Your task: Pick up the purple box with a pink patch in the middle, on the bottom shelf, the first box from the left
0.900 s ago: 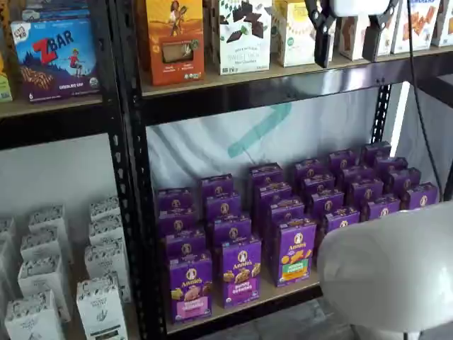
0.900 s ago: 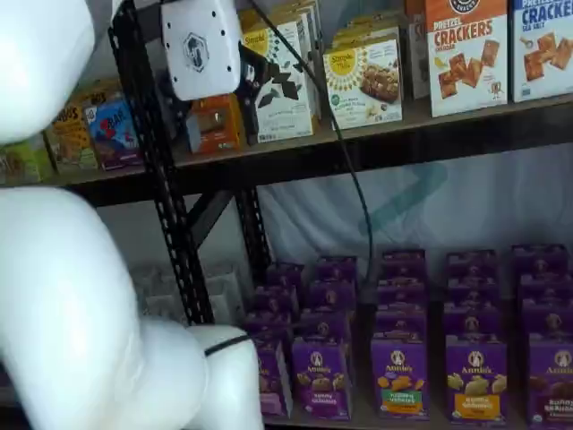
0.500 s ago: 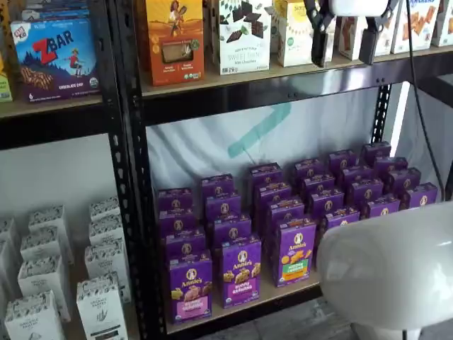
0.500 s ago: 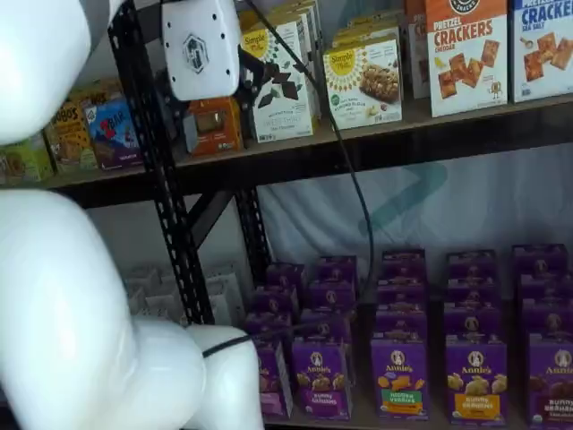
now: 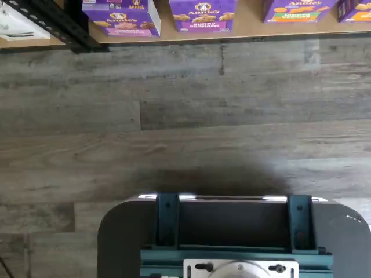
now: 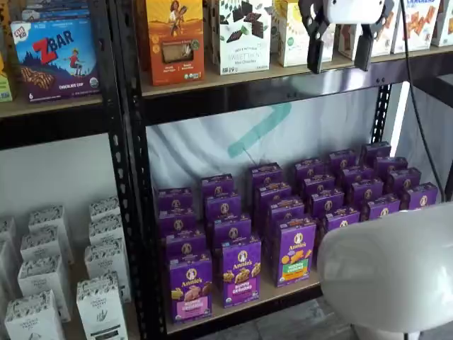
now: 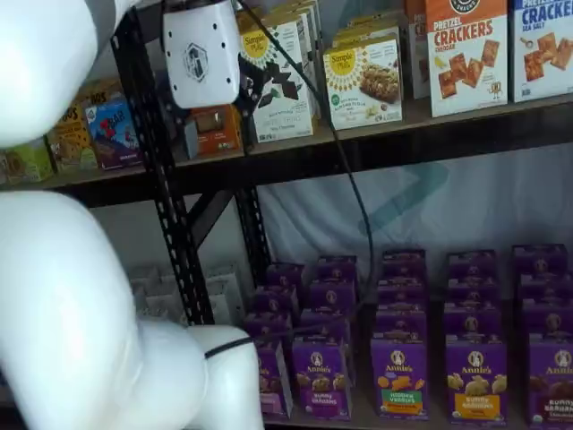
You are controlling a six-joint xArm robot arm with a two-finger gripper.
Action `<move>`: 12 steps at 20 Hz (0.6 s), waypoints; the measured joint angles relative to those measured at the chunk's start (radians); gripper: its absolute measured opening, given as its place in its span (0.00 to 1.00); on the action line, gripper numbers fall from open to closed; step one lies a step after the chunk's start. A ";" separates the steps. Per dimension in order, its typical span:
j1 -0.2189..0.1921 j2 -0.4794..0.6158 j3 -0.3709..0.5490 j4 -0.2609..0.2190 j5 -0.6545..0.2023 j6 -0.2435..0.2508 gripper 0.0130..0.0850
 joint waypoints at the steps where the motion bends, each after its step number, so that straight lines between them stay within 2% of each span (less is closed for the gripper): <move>1: 0.004 -0.001 0.008 -0.001 -0.008 0.003 1.00; 8: 0.057 -0.009 0.098 -0.030 -0.096 0.042 1.00; 12: 0.067 -0.002 0.158 -0.022 -0.147 0.053 1.00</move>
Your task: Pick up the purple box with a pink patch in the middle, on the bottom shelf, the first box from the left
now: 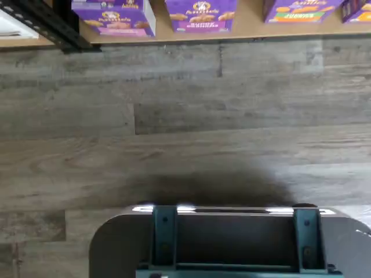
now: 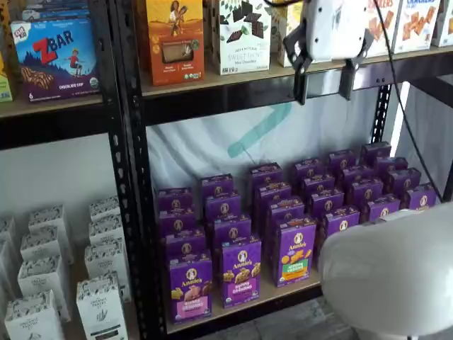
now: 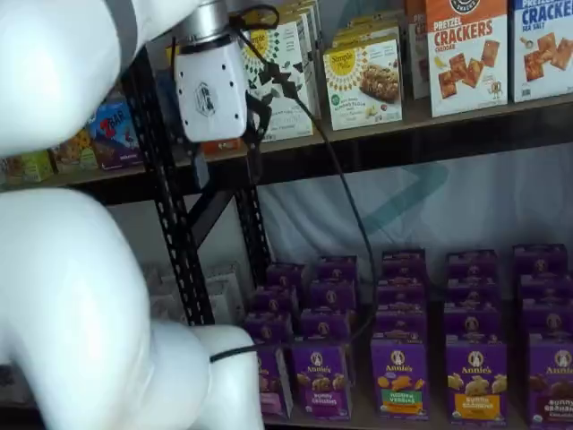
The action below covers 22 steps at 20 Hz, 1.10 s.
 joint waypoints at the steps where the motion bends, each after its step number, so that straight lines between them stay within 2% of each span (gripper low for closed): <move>1: 0.004 -0.003 0.019 -0.002 -0.021 0.003 1.00; 5: 0.000 -0.011 0.105 0.023 -0.111 -0.001 1.00; 14: 0.036 -0.003 0.274 0.031 -0.307 0.020 1.00; 22: 0.078 0.047 0.379 0.002 -0.476 0.054 1.00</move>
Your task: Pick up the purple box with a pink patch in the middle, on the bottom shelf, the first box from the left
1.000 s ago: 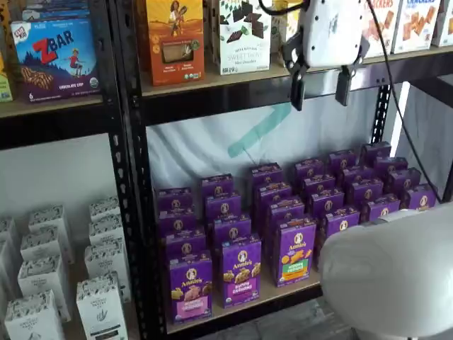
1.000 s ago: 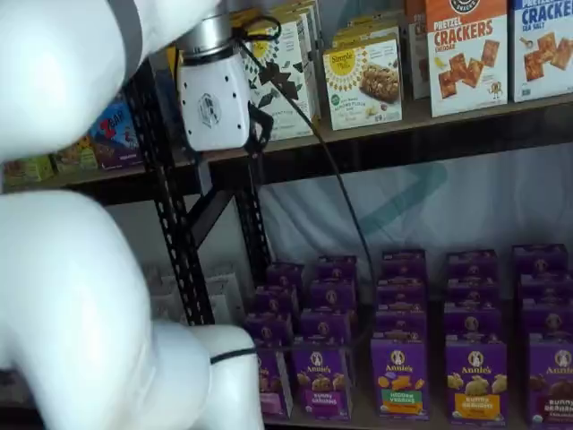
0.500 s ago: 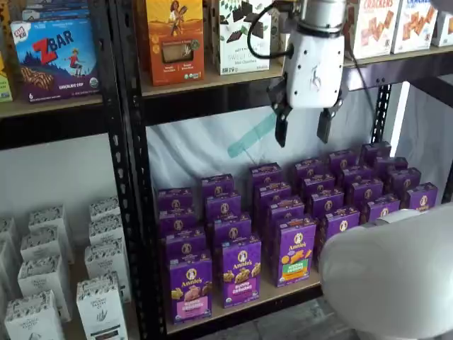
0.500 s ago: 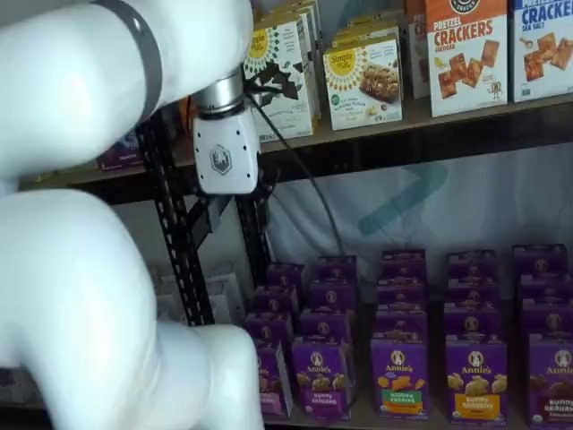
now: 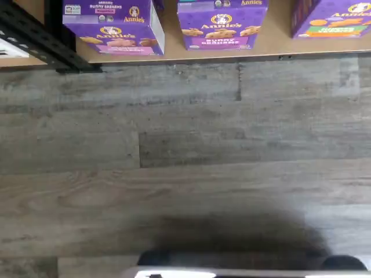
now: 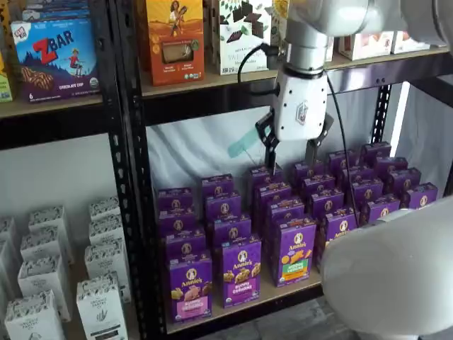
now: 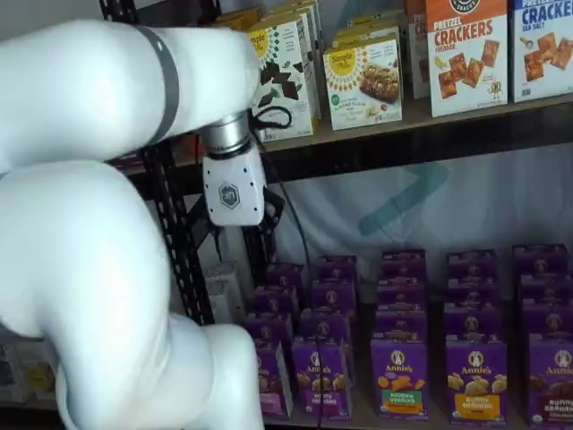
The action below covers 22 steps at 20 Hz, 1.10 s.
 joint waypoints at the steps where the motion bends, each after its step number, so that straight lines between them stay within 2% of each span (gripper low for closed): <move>1: 0.002 0.002 0.016 0.001 -0.028 0.000 1.00; 4: 0.019 0.020 0.075 -0.013 -0.139 0.015 1.00; 9: 0.031 0.078 0.129 -0.029 -0.250 0.030 1.00; 17: 0.055 0.225 0.167 -0.018 -0.375 0.044 1.00; 22: 0.073 0.318 0.176 0.012 -0.464 0.039 1.00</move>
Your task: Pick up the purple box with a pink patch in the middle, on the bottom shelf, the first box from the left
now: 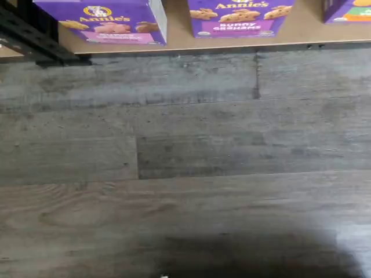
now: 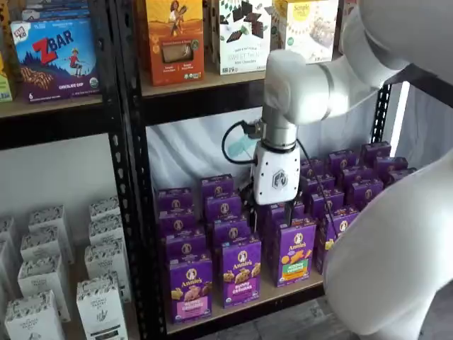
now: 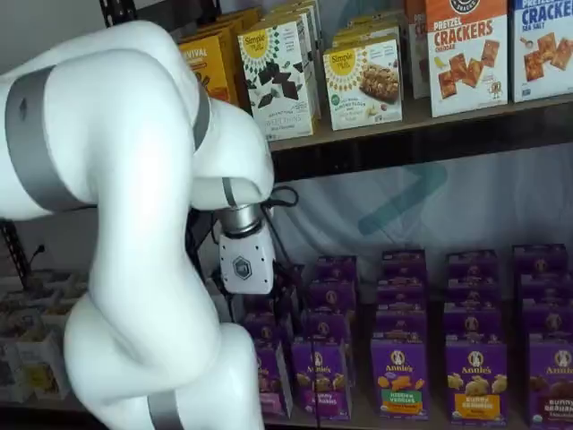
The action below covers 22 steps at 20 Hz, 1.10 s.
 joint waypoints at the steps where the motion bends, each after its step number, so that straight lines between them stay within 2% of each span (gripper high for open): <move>1: 0.004 0.020 0.001 0.007 -0.022 -0.002 1.00; 5: 0.015 0.109 -0.009 0.025 -0.113 -0.009 1.00; 10: 0.027 0.251 -0.066 0.056 -0.213 -0.029 1.00; 16: 0.050 0.379 -0.139 0.031 -0.262 0.009 1.00; 20: 0.067 0.446 -0.170 0.053 -0.289 0.005 1.00; 22: 0.075 0.480 -0.183 0.045 -0.304 0.019 1.00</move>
